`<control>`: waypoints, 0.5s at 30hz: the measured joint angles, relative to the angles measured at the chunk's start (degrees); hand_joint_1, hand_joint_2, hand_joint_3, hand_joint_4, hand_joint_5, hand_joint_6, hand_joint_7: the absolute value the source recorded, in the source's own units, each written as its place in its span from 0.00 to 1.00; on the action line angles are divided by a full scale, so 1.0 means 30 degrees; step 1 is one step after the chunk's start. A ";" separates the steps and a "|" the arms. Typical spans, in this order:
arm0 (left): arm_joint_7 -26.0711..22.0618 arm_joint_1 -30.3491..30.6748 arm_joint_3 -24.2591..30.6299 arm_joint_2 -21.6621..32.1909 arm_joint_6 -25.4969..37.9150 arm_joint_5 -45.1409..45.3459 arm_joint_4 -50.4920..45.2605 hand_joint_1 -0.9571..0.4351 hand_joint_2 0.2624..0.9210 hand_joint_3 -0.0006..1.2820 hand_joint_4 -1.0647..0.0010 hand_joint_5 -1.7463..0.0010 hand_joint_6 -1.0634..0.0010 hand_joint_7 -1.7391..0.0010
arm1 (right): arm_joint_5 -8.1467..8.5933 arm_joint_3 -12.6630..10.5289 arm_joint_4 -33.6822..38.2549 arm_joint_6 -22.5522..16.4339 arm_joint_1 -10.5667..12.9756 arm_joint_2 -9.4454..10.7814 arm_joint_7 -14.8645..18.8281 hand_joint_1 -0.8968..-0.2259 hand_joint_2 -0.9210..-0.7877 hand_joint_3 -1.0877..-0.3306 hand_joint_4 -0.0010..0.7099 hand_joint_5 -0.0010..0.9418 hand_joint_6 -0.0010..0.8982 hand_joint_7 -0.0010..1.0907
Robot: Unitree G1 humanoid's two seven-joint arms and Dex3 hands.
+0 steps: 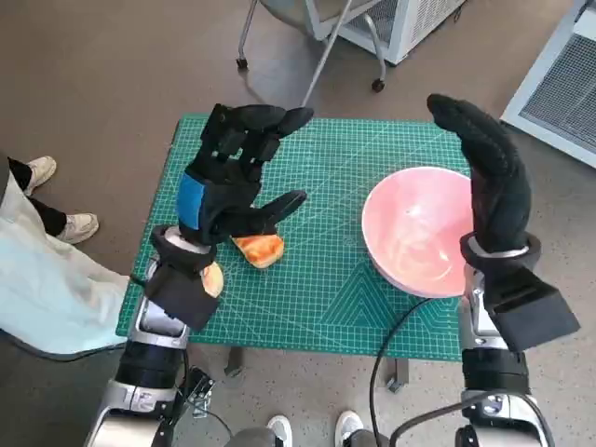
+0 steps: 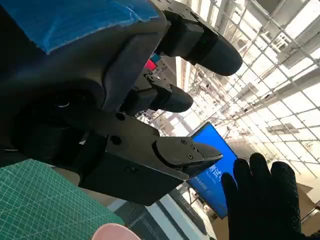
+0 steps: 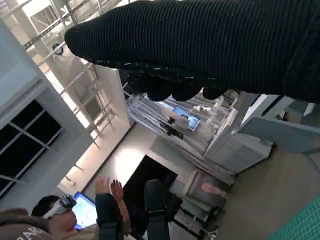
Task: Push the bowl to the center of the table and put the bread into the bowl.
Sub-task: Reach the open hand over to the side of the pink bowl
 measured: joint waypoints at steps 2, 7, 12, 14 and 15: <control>0.0000 0.0001 -0.0002 -0.0003 -0.0001 0.0000 0.0000 0.68 0.71 0.35 0.88 0.59 0.87 0.42 | 0.0006 -0.0237 0.0487 -0.0288 0.0004 -0.0274 0.0013 0.48 0.00 0.55 0.50 0.00 0.09 0.69; 0.0023 0.0010 0.0028 0.0066 -0.0002 0.0001 0.0000 0.68 0.71 0.35 0.88 0.59 0.87 0.42 | -0.0219 -0.1198 0.1908 -0.0971 0.0044 -0.1177 -0.0574 0.49 0.00 0.51 0.48 0.00 0.08 0.69; 0.0096 0.0017 0.0051 0.0124 -0.0001 0.0003 -0.0001 0.68 0.71 0.34 0.88 0.59 0.87 0.42 | -0.0443 -0.2157 0.2828 -0.1459 0.0354 -0.1846 -0.1535 0.51 0.00 0.48 0.48 0.00 0.04 0.72; 0.0131 0.0030 0.0052 0.0139 -0.0002 0.0006 -0.0002 0.68 0.71 0.34 0.88 0.59 0.87 0.42 | -0.0454 -0.2487 0.3010 -0.1495 0.0622 -0.2081 -0.1874 0.51 0.00 0.46 0.48 0.00 0.02 0.75; 0.0150 0.0036 0.0053 0.0157 -0.0001 0.0008 -0.0005 0.68 0.71 0.34 0.88 0.59 0.87 0.42 | -0.0445 -0.2659 0.3106 -0.1507 0.0768 -0.2175 -0.2027 0.52 0.00 0.45 0.48 0.00 0.01 0.76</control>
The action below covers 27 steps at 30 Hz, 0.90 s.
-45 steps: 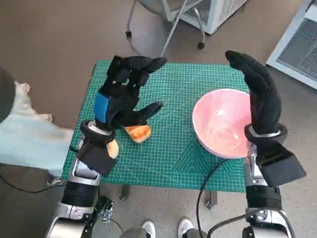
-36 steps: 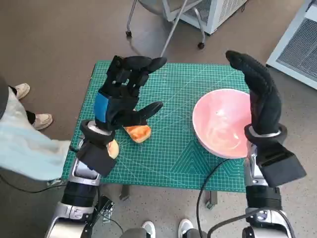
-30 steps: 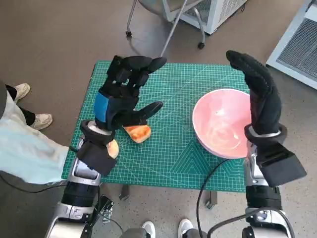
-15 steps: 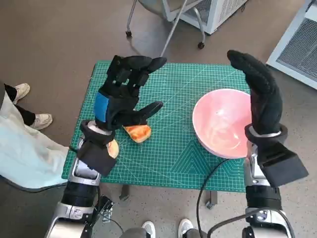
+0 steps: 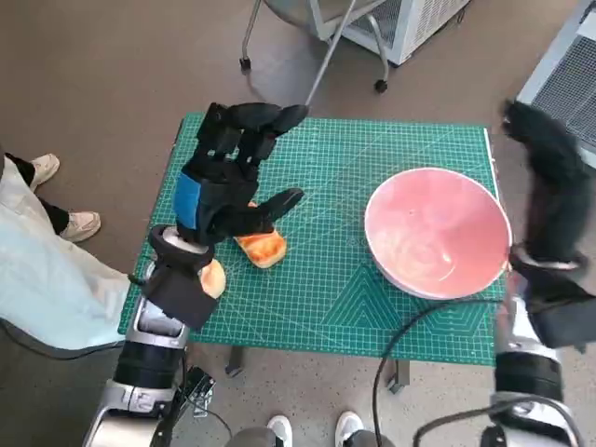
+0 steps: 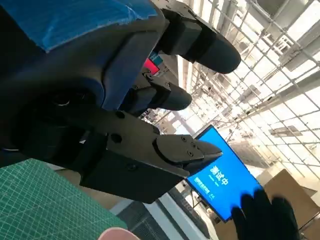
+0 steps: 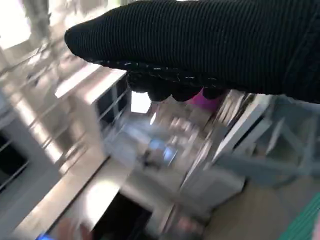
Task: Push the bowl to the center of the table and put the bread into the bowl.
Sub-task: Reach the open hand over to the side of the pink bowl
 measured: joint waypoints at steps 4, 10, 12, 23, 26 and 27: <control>0.0051 0.0014 0.0001 0.0013 0.0002 0.0015 -0.0076 0.68 0.72 0.34 0.87 0.60 0.86 0.42 | 0.0016 -0.0520 0.0586 -0.0069 0.0586 -0.0422 -0.0421 0.55 0.00 0.43 0.48 0.00 0.00 0.77; 0.0082 0.0071 0.0015 0.0034 0.0013 0.0025 -0.0229 0.68 0.72 0.33 0.87 0.60 0.86 0.43 | 0.0058 -0.1171 0.1921 -0.0255 0.1148 -0.0677 -0.1023 0.57 0.00 0.42 0.47 0.00 0.00 0.76; 0.0083 0.0083 0.0012 0.0030 0.0021 0.0039 -0.0240 0.68 0.73 0.33 0.87 0.60 0.86 0.43 | 0.0059 -0.1344 0.2644 -0.0353 0.1254 -0.0694 -0.1227 0.57 0.00 0.43 0.47 0.00 0.00 0.76; 0.0229 0.0200 0.0023 0.0073 0.0036 0.0071 -0.0239 0.68 0.73 0.32 0.86 0.61 0.85 0.43 | 0.0726 -0.2045 0.7309 0.0272 0.1178 -0.0472 -0.1412 0.58 0.00 0.38 0.46 0.00 0.05 0.68; 0.0231 0.0224 0.0031 0.0115 0.0082 0.0071 -0.0239 0.68 0.74 0.32 0.85 0.61 0.85 0.43 | 0.1335 -0.2271 0.8036 0.0924 0.0969 -0.0026 -0.0994 0.60 0.00 0.37 0.46 0.00 0.07 0.67; 0.0231 0.0231 0.0033 0.0129 0.0101 0.0072 -0.0241 0.68 0.74 0.32 0.85 0.61 0.85 0.43 | 0.1575 -0.2379 0.8199 0.1155 0.0874 0.0193 -0.0780 0.61 0.00 0.36 0.45 0.00 0.07 0.67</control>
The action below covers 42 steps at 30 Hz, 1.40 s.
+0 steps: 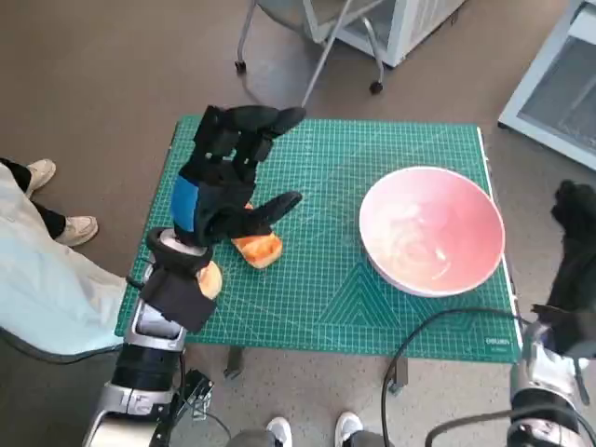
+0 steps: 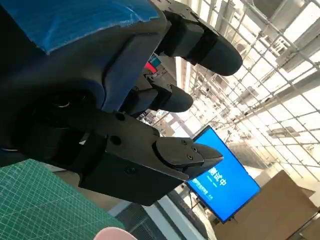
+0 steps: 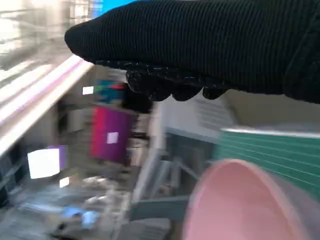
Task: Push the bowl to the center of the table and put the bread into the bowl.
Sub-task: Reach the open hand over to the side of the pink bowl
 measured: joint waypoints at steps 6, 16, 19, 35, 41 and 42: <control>-0.0002 0.0022 0.0002 0.0041 0.0157 0.0001 -0.0199 0.68 0.75 0.32 0.85 0.62 0.85 0.44 | 0.0984 -0.0307 0.0821 0.1521 -0.0678 0.1087 0.1103 0.64 0.00 0.31 0.43 0.00 0.07 0.67; -0.0001 0.0200 0.0053 0.0280 0.0409 0.0012 -0.0584 0.68 0.76 0.30 0.84 0.63 0.84 0.45 | 0.1284 -0.0509 0.1708 0.3732 -0.1833 0.2219 0.1464 0.63 0.00 0.31 0.41 0.00 0.07 0.66; -0.0002 0.0339 0.0134 0.0387 0.0457 0.0016 -0.0695 0.67 0.78 0.29 0.83 0.65 0.83 0.45 | 0.1404 -0.0638 0.1883 0.4313 -0.2213 0.2480 0.1520 0.63 0.00 0.31 0.41 0.00 0.07 0.66; -0.0004 0.1277 0.0587 0.0856 0.0485 0.0013 -0.1277 0.64 0.89 0.19 0.77 0.72 0.80 0.50 | 0.2310 -0.1393 0.2243 0.6430 -0.4226 0.3938 0.1697 0.61 0.00 0.31 0.33 0.00 0.02 0.74; 0.0037 0.1556 0.0785 0.0981 0.0486 0.0044 -0.1449 0.63 0.93 0.14 0.75 0.74 0.78 0.51 | 0.2715 -0.1697 0.2260 0.6832 -0.5043 0.4455 0.1838 0.61 0.00 0.33 0.32 0.01 0.00 0.81; 0.0062 0.1618 0.0834 0.1003 0.0486 0.0092 -0.1491 0.63 0.94 0.14 0.75 0.74 0.78 0.52 | 0.2758 -0.1736 0.2270 0.6902 -0.5168 0.4548 0.1854 0.61 0.00 0.33 0.32 0.01 0.00 0.83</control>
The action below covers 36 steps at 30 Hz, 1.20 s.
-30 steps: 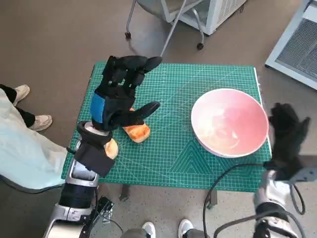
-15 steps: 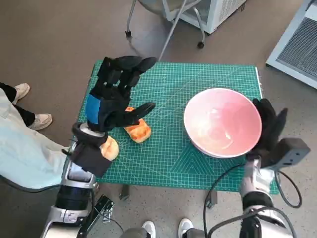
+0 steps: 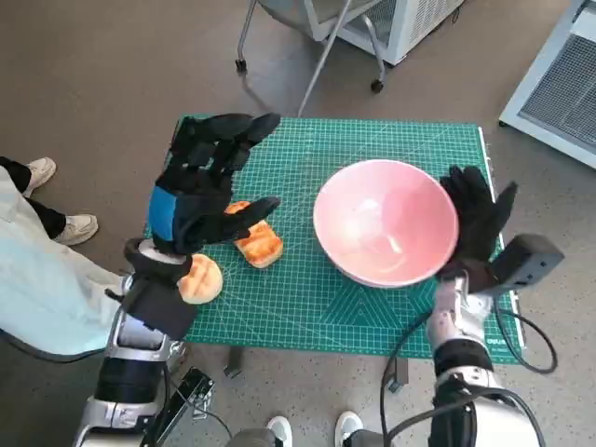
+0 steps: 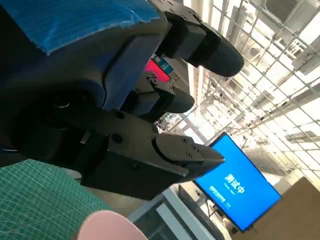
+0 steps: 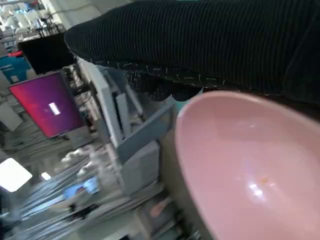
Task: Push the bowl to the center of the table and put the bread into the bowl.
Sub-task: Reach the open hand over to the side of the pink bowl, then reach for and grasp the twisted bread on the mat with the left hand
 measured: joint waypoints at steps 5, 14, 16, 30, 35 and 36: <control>0.0127 0.0264 0.0183 0.0090 0.0028 0.0141 -0.0296 0.63 0.97 0.11 0.74 0.76 0.77 0.53 | 0.0006 -0.0065 0.0138 0.0227 -0.0463 0.0283 -0.0044 0.57 0.00 0.35 0.35 0.02 0.01 0.79; 0.0290 0.0632 0.0393 0.0184 0.0329 0.0237 -0.0737 0.63 1.00 0.08 0.72 0.78 0.76 0.54 | -0.0196 0.0133 0.0479 0.0687 -0.1258 0.0522 -0.0695 0.62 0.00 0.33 0.34 0.01 0.00 0.74; 0.0290 0.0689 0.0412 0.0193 0.0413 0.0237 -0.0791 0.62 1.00 0.08 0.72 0.78 0.76 0.54 | -0.0195 0.0138 0.0496 0.0767 -0.1416 0.0555 -0.0704 0.63 0.00 0.32 0.33 0.01 0.00 0.72; -0.0151 0.1078 0.0642 0.1760 0.0640 0.0884 -0.1376 0.62 1.00 0.06 0.70 0.81 0.74 0.56 | -0.1795 0.1250 0.0431 0.0260 -0.1689 -0.0150 -0.1445 0.62 0.00 0.32 0.33 0.01 0.01 0.74; -0.2115 0.1027 0.0710 0.4669 0.0560 0.1467 -0.1310 0.64 1.00 0.03 0.65 0.87 0.69 0.61 | -0.3620 0.2577 -0.0101 -0.1778 -0.1568 -0.1098 -0.2137 0.58 0.00 0.35 0.40 0.03 0.04 0.73; -0.2491 0.0991 0.0724 0.5191 0.0552 0.1481 -0.1283 0.64 0.99 0.03 0.64 0.88 0.68 0.62 | -0.3934 0.2795 -0.0214 -0.2141 -0.1535 -0.1303 -0.2243 0.58 0.00 0.35 0.41 0.03 0.04 0.73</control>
